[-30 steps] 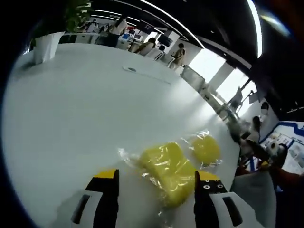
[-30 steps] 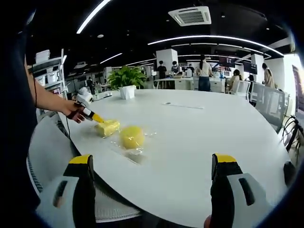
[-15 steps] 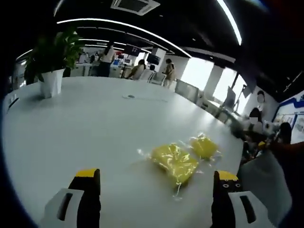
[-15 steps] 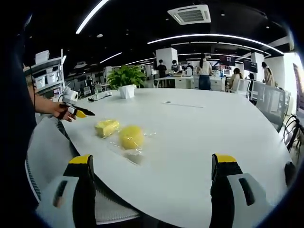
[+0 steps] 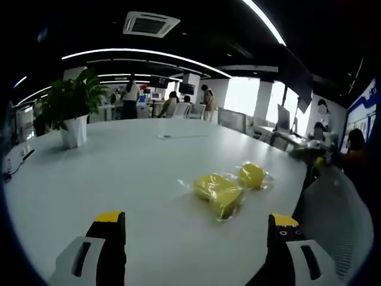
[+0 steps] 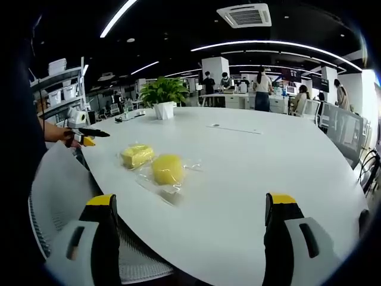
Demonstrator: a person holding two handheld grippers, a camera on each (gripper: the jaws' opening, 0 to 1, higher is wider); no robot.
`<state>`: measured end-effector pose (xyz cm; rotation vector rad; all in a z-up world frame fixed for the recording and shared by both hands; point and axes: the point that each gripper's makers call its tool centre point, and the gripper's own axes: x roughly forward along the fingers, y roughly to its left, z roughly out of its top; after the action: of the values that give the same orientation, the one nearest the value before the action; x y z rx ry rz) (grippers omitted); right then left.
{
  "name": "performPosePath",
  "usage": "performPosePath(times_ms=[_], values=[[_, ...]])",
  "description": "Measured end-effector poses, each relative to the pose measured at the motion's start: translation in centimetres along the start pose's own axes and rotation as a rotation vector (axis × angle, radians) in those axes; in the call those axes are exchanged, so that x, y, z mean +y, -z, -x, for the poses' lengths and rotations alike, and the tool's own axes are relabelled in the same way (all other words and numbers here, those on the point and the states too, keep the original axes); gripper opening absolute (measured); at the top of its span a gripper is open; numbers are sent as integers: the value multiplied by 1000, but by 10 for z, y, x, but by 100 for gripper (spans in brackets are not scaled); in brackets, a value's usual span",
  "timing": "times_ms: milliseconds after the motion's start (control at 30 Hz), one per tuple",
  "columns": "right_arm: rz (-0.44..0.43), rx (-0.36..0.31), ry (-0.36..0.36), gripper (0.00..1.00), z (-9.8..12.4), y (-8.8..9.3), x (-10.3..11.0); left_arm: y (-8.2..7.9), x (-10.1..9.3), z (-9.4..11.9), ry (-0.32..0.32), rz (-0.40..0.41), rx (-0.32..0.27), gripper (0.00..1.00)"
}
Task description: Compare the silicone blocks by pressing each to a similar depth, holding the contact briefly, and releasing to observe deformation and rebound differences across the visible hardness samples.
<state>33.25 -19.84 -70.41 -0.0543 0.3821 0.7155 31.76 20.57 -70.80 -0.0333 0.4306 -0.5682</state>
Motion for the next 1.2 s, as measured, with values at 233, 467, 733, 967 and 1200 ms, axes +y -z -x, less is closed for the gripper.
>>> performPosePath(times_ms=[233,467,733,967,1200], values=[[3,17,-23,97,-6,0,0,-10,6,1,-6,14,-1,100],[-15,19,-23,97,-10,7,-3,-21,10,-6,5,18,-1,100],[-10,22,-33,97,-5,8,-5,-18,1,-11,9,46,-4,100],[-21,22,-39,97,-6,8,-4,-33,-4,-18,34,133,-30,100],[-25,15,-42,97,-7,3,-7,-47,-13,-27,54,151,-13,100]])
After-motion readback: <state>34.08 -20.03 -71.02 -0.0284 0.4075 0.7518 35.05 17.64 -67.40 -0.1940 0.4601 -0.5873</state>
